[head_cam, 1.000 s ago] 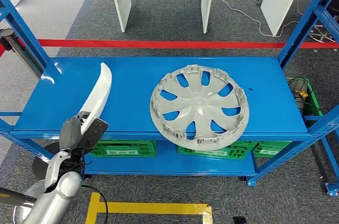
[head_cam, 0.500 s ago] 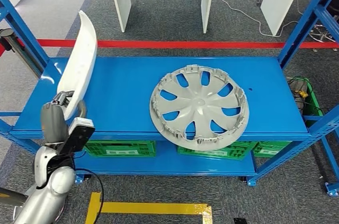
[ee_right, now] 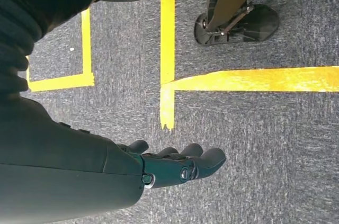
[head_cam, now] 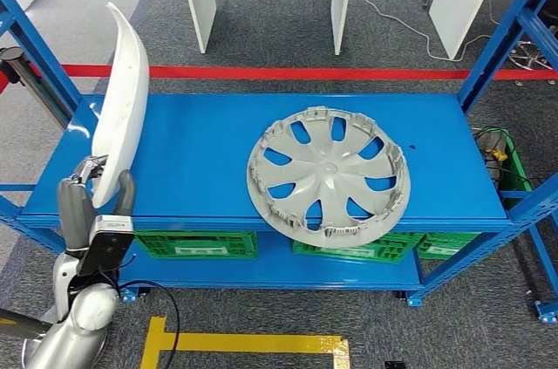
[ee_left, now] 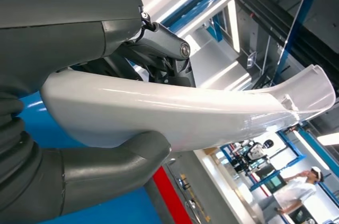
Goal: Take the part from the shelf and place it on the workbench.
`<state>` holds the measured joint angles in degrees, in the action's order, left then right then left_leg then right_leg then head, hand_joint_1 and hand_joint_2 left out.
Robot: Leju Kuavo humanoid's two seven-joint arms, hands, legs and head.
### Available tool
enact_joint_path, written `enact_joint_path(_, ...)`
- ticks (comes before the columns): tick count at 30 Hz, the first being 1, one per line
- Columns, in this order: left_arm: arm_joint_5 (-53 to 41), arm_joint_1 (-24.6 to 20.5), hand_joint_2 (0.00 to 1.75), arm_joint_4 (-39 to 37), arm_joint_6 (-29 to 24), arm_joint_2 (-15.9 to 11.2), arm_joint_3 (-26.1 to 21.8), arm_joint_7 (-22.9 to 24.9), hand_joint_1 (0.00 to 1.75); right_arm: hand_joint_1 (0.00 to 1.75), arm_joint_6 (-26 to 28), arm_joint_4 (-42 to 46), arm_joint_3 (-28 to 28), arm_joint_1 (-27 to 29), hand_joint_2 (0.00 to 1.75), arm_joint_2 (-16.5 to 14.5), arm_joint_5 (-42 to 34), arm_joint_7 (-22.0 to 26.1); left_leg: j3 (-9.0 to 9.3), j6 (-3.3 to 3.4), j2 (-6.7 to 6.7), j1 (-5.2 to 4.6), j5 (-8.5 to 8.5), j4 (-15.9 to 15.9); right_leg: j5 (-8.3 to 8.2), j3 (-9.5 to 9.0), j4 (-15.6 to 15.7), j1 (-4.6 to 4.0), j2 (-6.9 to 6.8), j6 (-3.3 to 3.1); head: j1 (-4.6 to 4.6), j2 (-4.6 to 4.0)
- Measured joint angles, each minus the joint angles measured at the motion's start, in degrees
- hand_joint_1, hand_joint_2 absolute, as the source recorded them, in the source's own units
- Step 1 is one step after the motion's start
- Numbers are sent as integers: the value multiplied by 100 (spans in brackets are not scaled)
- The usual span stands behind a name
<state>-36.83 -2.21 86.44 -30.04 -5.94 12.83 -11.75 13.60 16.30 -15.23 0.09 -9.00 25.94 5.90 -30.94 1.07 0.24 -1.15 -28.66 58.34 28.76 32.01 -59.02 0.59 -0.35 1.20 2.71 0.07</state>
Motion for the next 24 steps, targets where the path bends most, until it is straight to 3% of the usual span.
enact_joint_path(13, 31, 62, 175, 11, -38, 1, -9, -112, 175, 0, 6, -40, 0, -1, 175, 15, -17, 15, -14, 19, -1, -21, -11, 33, -20, 2, 13, 17, -2, 30, 2, 0)
enact_joint_path(16, 30, 78, 175, 33, -94, -3, -20, -222, 175, 0, 11, -51, 0, -1, 175, 15, -26, 36, -23, 64, 0, -22, 17, 23, -51, -2, 31, 22, -2, 75, 3, 0)
enact_joint_path(18, 27, 85, 175, 60, -143, -1, -25, -299, 175, 0, 20, -56, 0, -2, 175, 20, -32, 51, -18, 128, 15, 10, 94, -49, 25, 39, -16, 14, 6, 115, -2, 0)
enact_joint_path(20, 25, 90, 175, 79, -175, 3, -27, -339, 175, 0, 27, -66, 0, -4, 175, 27, -37, 55, -37, 178, 31, 41, 155, -101, 354, 223, -437, 11, 19, 139, -16, 0)
enact_joint_path(22, 24, 106, 175, 87, -187, 2, -31, -352, 175, 0, 30, -76, 0, 0, 175, 37, -46, 55, -85, 193, 34, 42, 180, -98, 722, 511, -1169, 14, 24, 165, -24, 0)
enact_joint_path(23, 24, 116, 175, 88, -191, 2, -33, -358, 175, 0, 30, -81, 0, 4, 175, 42, -51, 56, -105, 189, 35, 43, 190, -92, 786, 601, -1419, 17, 23, 177, -23, 0)
enact_joint_path(24, 25, 123, 175, 88, -197, 3, -34, -364, 175, 0, 31, -86, 0, 7, 175, 47, -57, 58, -121, 181, 35, 45, 199, -85, 733, 597, -1464, 20, 23, 184, -24, 0)
